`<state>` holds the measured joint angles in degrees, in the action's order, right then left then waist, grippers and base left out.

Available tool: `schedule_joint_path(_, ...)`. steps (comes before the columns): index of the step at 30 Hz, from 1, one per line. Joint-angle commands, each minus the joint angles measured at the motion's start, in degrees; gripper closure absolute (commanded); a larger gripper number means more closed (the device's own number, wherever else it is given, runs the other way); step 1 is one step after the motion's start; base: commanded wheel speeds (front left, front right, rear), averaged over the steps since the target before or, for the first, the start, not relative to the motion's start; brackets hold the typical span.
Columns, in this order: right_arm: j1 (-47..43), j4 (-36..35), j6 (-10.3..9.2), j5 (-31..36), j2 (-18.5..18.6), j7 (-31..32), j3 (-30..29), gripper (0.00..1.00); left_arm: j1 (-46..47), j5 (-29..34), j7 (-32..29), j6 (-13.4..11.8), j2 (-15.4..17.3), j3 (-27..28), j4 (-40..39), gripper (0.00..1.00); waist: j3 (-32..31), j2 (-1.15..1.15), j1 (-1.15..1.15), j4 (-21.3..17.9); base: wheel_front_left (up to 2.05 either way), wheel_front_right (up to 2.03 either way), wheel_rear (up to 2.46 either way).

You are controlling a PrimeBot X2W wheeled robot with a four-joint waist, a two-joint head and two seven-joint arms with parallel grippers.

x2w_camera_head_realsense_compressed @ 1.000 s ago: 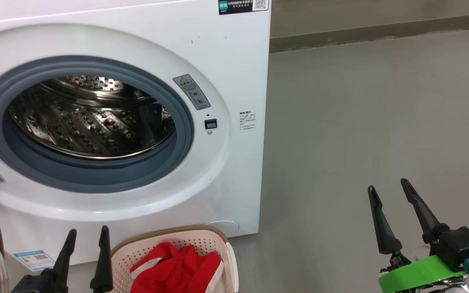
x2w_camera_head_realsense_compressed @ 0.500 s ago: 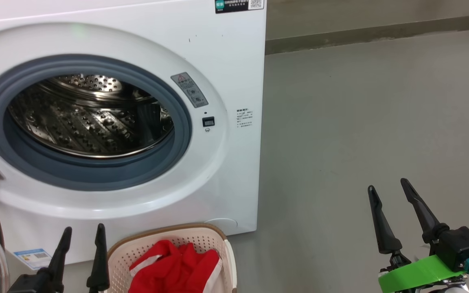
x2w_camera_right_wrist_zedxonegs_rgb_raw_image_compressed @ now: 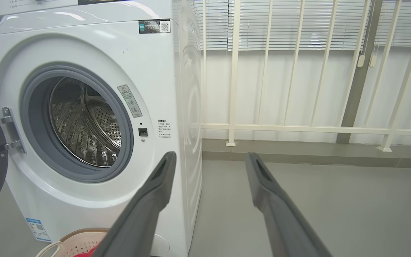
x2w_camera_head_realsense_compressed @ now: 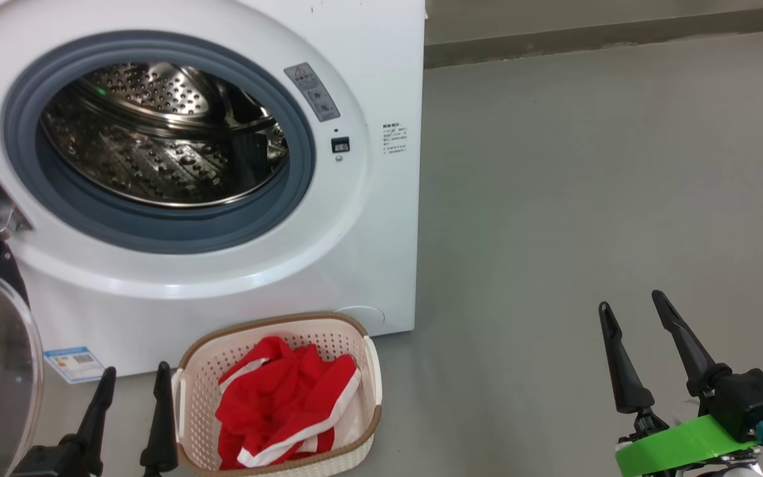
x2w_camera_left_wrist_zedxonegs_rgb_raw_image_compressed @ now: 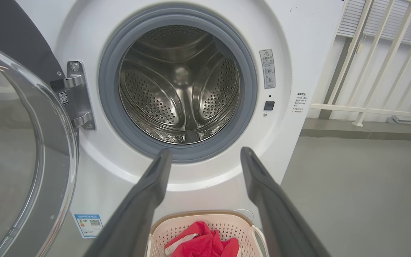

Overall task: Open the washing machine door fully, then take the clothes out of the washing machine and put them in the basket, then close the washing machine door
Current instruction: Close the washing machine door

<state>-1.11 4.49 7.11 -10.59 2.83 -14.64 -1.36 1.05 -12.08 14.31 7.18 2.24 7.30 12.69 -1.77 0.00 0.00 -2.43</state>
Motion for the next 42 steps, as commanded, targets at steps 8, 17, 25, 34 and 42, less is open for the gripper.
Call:
schedule_joint_path(8,1.5,-1.3,0.37,-0.5,0.2,-0.4,1.2,0.00,1.3,-0.2,0.7,0.3,0.8,1.7,-1.5,0.00,0.2,0.00,0.00,0.5,-0.47,0.47,0.00)
schedule_joint_path(17,1.6,-1.2,0.37,-0.3,0.1,-0.4,1.3,0.00,1.3,0.5,0.7,0.3,0.7,2.2,-0.8,0.00,0.0,0.00,0.00,0.8,0.00,0.00,0.00)
schedule_joint_path(25,1.4,-1.5,0.37,0.1,0.1,-0.4,1.6,0.00,1.7,1.4,0.7,0.1,0.7,1.9,-0.8,0.00,0.0,0.00,0.00,3.4,0.00,0.00,0.00)
schedule_joint_path(34,1.9,-1.8,0.37,0.1,0.6,-0.4,2.9,0.00,1.5,1.0,0.7,-1.4,0.7,1.0,-2.9,0.00,0.3,0.00,0.00,8.1,0.00,0.00,0.00)
schedule_joint_path(42,2.6,-1.9,0.37,-0.1,0.8,-0.4,3.9,0.00,1.1,0.8,0.7,-3.0,0.6,0.0,-4.0,0.00,0.3,0.00,0.00,11.5,0.00,0.00,0.00)
